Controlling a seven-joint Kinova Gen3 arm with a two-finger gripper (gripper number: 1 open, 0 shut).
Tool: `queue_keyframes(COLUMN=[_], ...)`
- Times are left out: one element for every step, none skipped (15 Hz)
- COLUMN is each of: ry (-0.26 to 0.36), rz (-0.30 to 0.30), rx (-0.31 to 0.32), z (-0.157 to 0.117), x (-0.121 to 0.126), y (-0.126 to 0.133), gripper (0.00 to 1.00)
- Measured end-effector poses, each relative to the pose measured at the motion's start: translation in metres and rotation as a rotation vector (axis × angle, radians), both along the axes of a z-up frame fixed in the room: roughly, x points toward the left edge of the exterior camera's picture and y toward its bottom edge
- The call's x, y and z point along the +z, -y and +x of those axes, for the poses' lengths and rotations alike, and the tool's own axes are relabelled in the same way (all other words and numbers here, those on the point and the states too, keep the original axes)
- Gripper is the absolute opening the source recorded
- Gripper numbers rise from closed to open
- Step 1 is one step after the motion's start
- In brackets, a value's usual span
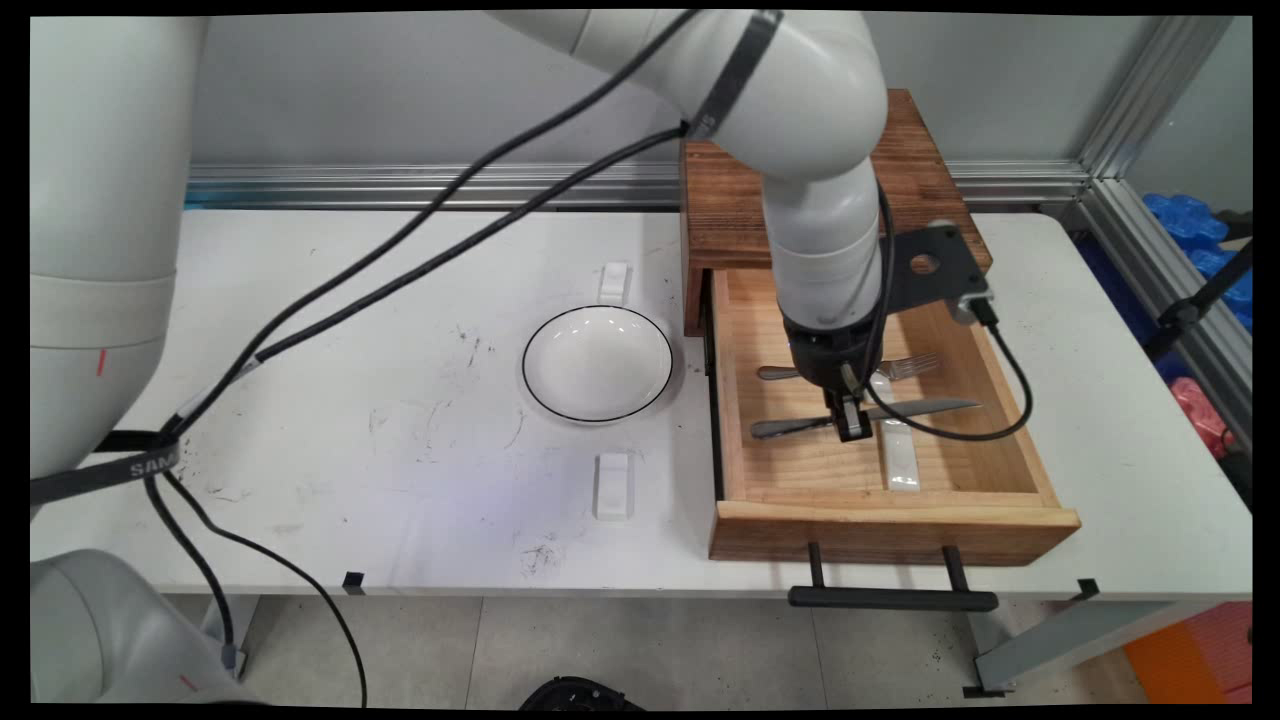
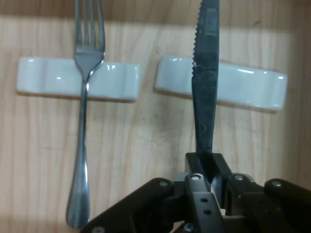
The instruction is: Place the picked object into the drawer
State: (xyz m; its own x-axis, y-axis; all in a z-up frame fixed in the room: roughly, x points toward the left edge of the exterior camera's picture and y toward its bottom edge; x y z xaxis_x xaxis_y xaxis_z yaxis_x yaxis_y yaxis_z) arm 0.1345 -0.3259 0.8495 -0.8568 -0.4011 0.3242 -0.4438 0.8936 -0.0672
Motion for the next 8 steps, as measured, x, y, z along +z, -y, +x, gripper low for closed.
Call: queue_keyframes(ry=[0.005,0.008,0.013,0.016,0.019,0.021,0.022,0.023], rz=[0.002,0.004,0.005,0.006,0.007,0.008,0.008,0.009], rx=[-0.002,-0.004,-0.006,-0.009,-0.013,-0.017,-0.02,-0.023], z=[-0.001,-0.002,-0.003,-0.004,-0.006,-0.007,-0.008,-0.01], x=[-0.005,-0.009,-0.013,-0.017,-0.02,-0.024,-0.026,-0.029], y=[0.001,0.001,0.002,0.003,0.003,0.004,0.004,0.005], gripper=[0.0,0.0,0.0,0.0,0.0,0.0,0.0,0.0])
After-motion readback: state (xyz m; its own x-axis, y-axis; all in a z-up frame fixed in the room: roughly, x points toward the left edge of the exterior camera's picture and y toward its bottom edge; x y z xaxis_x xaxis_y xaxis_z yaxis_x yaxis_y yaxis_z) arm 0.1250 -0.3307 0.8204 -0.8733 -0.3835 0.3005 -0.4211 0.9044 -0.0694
